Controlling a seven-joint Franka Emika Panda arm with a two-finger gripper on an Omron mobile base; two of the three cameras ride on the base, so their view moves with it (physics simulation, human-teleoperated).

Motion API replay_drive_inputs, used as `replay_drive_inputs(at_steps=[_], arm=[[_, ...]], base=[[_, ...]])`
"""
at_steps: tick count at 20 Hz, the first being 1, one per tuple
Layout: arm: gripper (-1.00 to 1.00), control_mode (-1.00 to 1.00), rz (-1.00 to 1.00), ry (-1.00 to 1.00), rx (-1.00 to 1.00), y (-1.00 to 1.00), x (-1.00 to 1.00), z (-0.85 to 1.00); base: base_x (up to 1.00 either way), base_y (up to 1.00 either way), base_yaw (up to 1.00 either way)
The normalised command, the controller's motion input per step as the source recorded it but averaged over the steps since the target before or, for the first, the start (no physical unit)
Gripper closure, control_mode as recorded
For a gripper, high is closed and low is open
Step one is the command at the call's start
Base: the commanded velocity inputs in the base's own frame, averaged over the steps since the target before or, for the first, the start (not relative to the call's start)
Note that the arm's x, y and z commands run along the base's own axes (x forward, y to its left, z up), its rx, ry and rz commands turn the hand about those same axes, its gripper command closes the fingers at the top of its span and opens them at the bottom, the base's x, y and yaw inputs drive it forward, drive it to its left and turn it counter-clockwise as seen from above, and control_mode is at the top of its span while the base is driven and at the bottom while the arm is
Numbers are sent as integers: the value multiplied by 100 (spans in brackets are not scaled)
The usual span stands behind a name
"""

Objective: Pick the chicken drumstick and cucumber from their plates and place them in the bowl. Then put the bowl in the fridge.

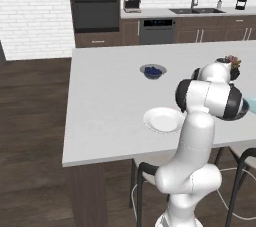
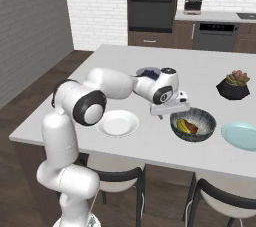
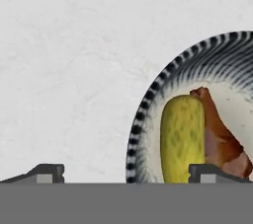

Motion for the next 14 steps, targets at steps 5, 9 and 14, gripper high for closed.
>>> replay_drive_inputs(at_steps=[5,9,14], arm=[[-100,-100,0,0,0,0,23,-26],[-100,-100,0,0,0,-12,19,-23],[-100,-100,0,0,0,-19,6,-18]], base=[[0,0,0],[0,0,0],[0,0,0]])
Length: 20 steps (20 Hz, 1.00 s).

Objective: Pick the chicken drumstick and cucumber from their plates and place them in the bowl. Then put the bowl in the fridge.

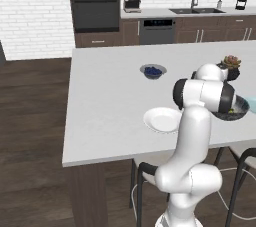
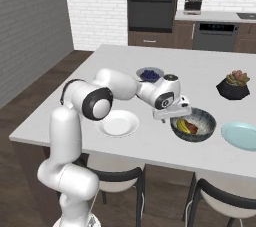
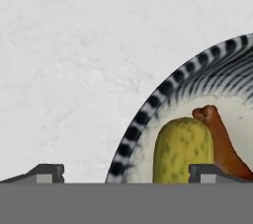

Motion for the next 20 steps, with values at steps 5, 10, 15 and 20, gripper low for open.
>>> replay_drive_inputs(at_steps=[5,10,15,20], arm=[[100,-100,0,0,0,-1,0,-17],[100,-100,0,0,0,0,0,0],[100,-100,0,0,0,0,0,0],[100,-100,0,-2,0,1,-10,0]], base=[[0,0,0],[0,0,0],[0,0,0],[0,0,0]])
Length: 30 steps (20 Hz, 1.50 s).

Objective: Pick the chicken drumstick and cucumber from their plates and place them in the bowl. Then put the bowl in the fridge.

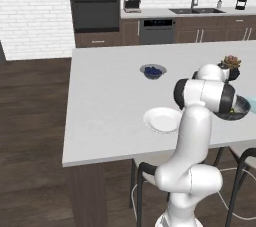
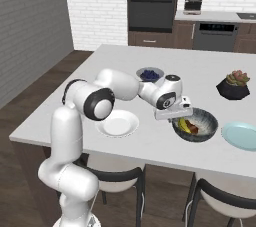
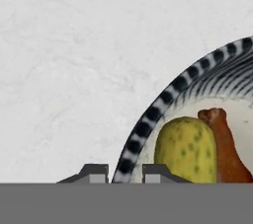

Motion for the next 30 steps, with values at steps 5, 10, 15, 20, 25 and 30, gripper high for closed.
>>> replay_drive_inputs(at_steps=[5,10,15,20,25,30], arm=[[100,-100,16,-25,-6,37,-84,90],[100,-100,37,-15,-24,84,-59,100],[100,-100,51,-3,-27,88,-54,100],[100,-100,70,1,-12,63,-46,95],[100,-100,46,2,-8,43,-28,42],[100,-100,14,0,-15,36,-35,35]], base=[[0,0,0],[0,0,0],[0,0,0],[0,0,0],[0,0,0],[0,0,0]])
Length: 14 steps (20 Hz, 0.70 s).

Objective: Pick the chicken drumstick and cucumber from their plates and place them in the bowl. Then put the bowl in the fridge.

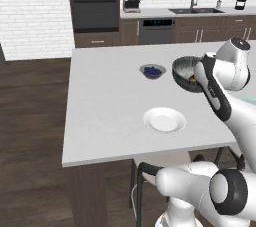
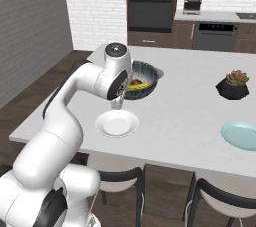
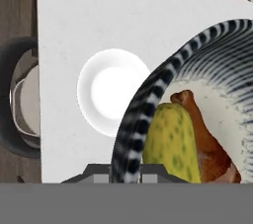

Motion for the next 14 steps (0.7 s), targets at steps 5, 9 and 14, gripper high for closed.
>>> replay_drive_inputs(at_steps=[5,9,14], arm=[[100,-100,0,-2,-15,30,-50,5],[100,-100,0,-10,-11,17,-84,3],[100,-100,0,-3,-4,2,-62,2]], base=[[0,0,0],[0,0,0],[0,0,0]])
